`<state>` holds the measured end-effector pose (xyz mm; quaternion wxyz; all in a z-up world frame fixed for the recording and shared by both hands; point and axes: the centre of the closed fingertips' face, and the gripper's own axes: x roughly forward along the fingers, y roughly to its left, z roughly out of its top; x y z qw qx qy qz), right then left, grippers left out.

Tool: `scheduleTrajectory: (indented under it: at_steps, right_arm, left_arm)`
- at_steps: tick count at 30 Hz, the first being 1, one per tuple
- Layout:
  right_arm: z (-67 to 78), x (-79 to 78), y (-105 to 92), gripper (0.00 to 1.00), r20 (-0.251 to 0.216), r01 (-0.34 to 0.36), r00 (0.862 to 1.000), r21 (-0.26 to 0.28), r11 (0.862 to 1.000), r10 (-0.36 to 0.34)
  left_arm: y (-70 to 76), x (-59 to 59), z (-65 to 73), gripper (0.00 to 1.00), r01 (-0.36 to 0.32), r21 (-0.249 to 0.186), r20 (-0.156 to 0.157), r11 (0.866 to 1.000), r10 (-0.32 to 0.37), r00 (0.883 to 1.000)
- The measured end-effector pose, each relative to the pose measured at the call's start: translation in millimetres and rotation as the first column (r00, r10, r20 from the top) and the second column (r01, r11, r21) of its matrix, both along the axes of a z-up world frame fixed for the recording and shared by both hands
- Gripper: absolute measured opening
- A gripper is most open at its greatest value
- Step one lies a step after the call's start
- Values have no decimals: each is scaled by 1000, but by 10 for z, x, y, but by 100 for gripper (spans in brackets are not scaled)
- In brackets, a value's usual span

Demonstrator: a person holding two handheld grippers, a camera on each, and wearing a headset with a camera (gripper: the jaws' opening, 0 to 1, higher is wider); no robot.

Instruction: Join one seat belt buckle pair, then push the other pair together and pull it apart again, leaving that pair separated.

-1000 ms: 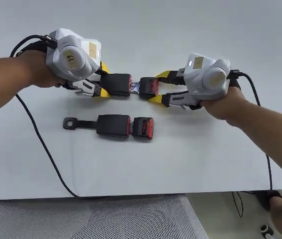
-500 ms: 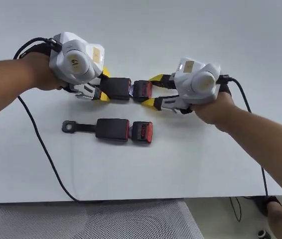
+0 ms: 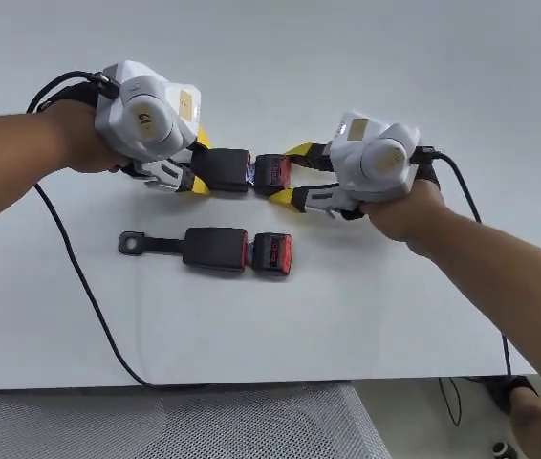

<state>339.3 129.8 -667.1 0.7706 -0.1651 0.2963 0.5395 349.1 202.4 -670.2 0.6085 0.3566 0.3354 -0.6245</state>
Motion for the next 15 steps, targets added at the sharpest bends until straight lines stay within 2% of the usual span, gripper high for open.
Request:
scheduleTrajectory:
  at_steps: [15]
  right_arm:
    - [-5, 23, 1, 31, -2, 9, 1000, -8, 1000, -9]
  left_arm:
    - [-8, -1, -3, 32, -1, 11, -3, 1000, 1, 1000]
